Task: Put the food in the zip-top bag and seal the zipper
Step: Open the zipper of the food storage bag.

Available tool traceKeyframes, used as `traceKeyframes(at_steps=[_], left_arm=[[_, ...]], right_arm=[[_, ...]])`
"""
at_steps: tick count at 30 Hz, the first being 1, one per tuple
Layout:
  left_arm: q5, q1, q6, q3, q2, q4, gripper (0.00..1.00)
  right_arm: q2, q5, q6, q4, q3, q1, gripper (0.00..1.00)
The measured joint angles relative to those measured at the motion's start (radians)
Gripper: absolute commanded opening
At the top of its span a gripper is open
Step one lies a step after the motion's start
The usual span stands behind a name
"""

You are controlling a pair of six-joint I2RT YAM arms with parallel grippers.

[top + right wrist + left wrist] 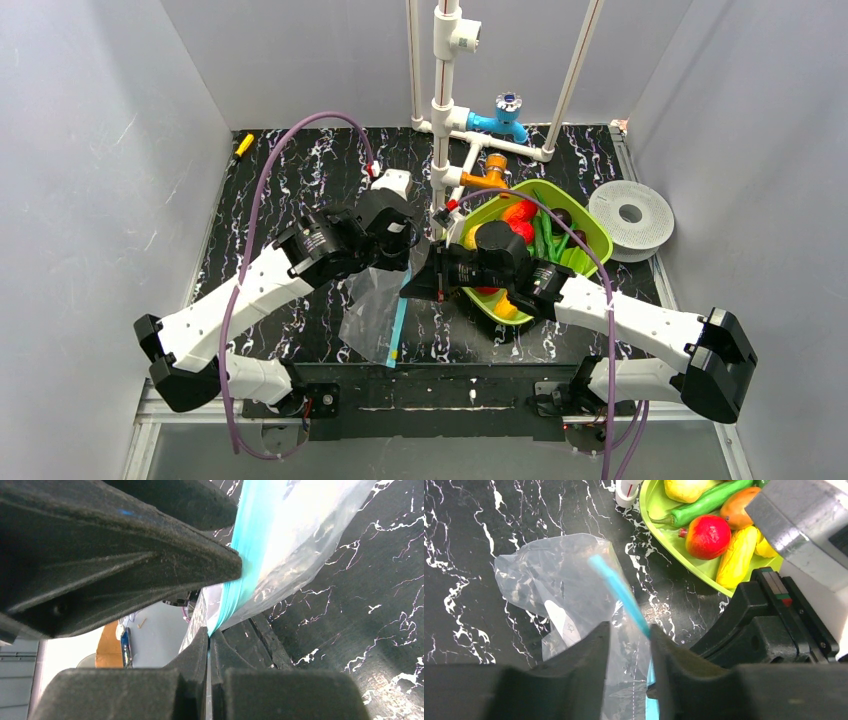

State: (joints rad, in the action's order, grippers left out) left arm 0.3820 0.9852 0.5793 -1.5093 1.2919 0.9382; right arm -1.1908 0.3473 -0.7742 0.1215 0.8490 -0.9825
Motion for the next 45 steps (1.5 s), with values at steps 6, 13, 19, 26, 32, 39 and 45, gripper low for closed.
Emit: traceKeyframes(at_steps=[6,13,19,26,32,39,45], left_arm=[[-0.01,0.0,-0.003,0.013,-0.006,-0.018,0.0],[-0.019,0.0,-0.011,0.031,-0.026,-0.049,0.0],[-0.024,0.0,-0.011,0.065,-0.074,-0.081,0.0],[-0.024,0.0,-0.012,0.077,-0.101,-0.095,0.0],[-0.025,0.0,-0.019,0.077,-0.113,-0.094,0.0],[-0.028,0.0,-0.019,0.077,-0.113,-0.093,0.0],[-0.028,0.0,-0.018,0.077,-0.114,-0.093,0.0]], right_arm=[[0.0,0.0,0.005,-0.01,0.0,0.0,0.01],[0.0,-0.001,0.017,-0.021,0.0,0.0,0.14],[0.0,-0.001,0.024,-0.035,0.005,0.0,0.27],[0.029,-0.022,0.048,-0.045,0.006,0.0,0.39],[0.071,-0.074,0.071,-0.047,0.006,0.0,0.38],[0.06,-0.126,0.091,-0.075,0.054,0.0,0.32],[0.002,-0.133,0.092,-0.074,0.099,0.0,0.24]])
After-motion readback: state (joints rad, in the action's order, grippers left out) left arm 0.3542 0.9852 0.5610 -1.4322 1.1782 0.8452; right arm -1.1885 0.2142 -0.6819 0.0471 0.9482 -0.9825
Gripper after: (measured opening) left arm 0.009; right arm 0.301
